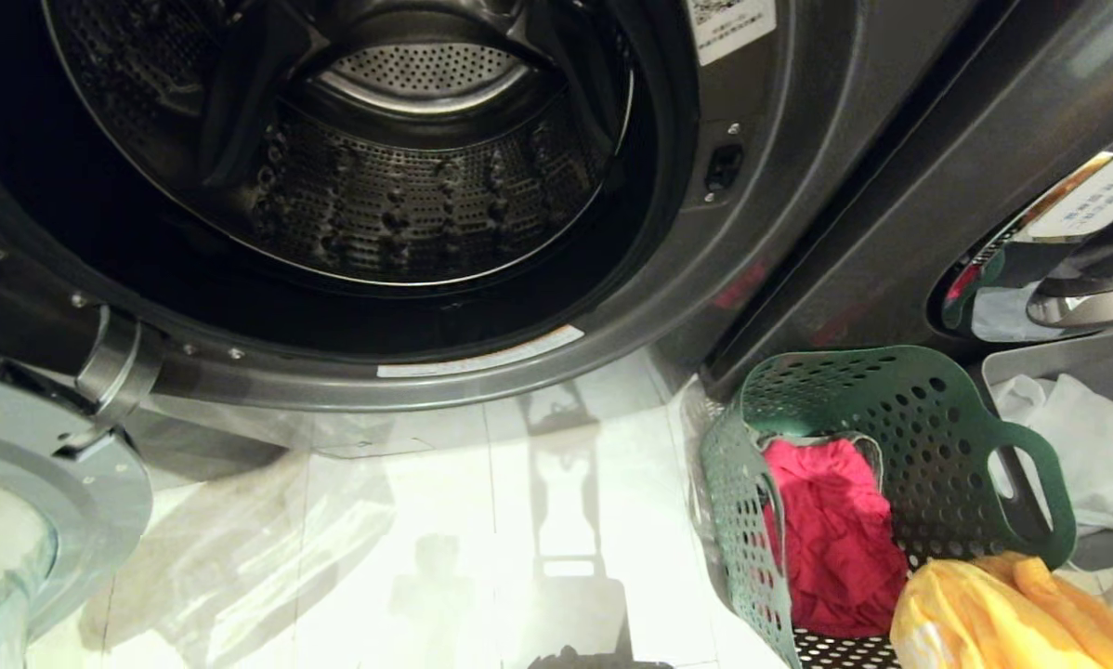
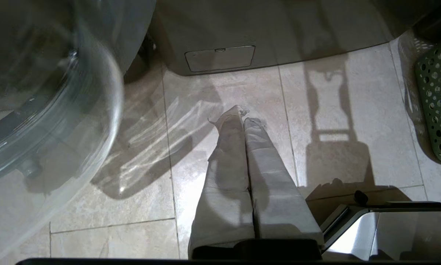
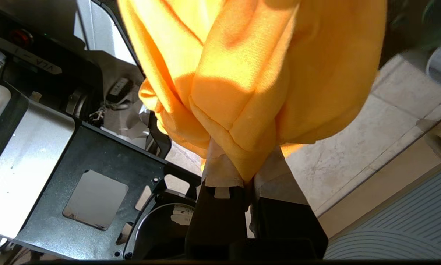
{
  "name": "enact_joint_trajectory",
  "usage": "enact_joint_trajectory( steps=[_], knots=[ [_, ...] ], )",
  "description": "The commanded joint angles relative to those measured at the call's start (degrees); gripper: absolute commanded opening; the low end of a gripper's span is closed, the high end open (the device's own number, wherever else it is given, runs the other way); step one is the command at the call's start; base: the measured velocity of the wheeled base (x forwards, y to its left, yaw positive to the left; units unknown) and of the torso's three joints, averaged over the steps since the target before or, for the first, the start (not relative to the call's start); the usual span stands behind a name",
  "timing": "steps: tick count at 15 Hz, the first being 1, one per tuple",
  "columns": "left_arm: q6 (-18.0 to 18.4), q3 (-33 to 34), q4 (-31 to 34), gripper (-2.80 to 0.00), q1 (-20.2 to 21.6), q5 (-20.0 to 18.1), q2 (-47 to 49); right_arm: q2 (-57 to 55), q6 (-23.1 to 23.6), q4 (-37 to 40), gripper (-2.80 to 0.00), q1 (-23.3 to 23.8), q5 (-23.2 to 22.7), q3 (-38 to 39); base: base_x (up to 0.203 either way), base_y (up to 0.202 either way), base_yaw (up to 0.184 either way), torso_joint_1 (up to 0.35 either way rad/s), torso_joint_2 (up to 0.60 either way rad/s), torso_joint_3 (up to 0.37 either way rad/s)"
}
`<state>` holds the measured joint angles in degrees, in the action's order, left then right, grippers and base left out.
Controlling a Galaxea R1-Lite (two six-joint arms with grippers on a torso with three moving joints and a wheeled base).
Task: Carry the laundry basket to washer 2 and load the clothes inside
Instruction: Place the clothes into the washing machine
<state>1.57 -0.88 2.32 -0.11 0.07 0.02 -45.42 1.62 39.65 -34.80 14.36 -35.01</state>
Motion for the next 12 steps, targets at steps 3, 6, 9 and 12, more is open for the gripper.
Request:
enact_joint_trajectory(
  steps=[3, 6, 9, 12],
  knots=[
    [0.0, 0.0, 0.1, -2.80, 0.0, 0.0, 0.0, 0.0, 0.0, 0.2, -2.80, 0.0, 0.3, 0.1, -0.001, -0.008, 0.159, 0.001, 0.00, 0.001],
    [-0.1, 0.0, 0.1, -2.80, 0.0, 0.0, 0.0, 0.1, 0.0, 0.2, -2.80, 0.0, 1.0, 0.5, -0.002, -0.008, 0.173, 0.004, 0.00, 0.003],
    [0.0, 0.0, 0.1, -2.80, -0.1, 0.0, 0.0, -0.1, 0.0, -0.2, -2.80, 0.0, 1.0, 0.4, 0.000, -0.009, 0.176, 0.000, 0.00, 0.002],
    [0.0, 0.0, 0.1, -2.80, 0.0, 0.0, 0.0, -2.9, 0.3, -6.4, -2.80, 0.0, 0.9, 0.4, 0.001, -0.005, 0.127, 0.003, 0.00, 0.004]
  ],
)
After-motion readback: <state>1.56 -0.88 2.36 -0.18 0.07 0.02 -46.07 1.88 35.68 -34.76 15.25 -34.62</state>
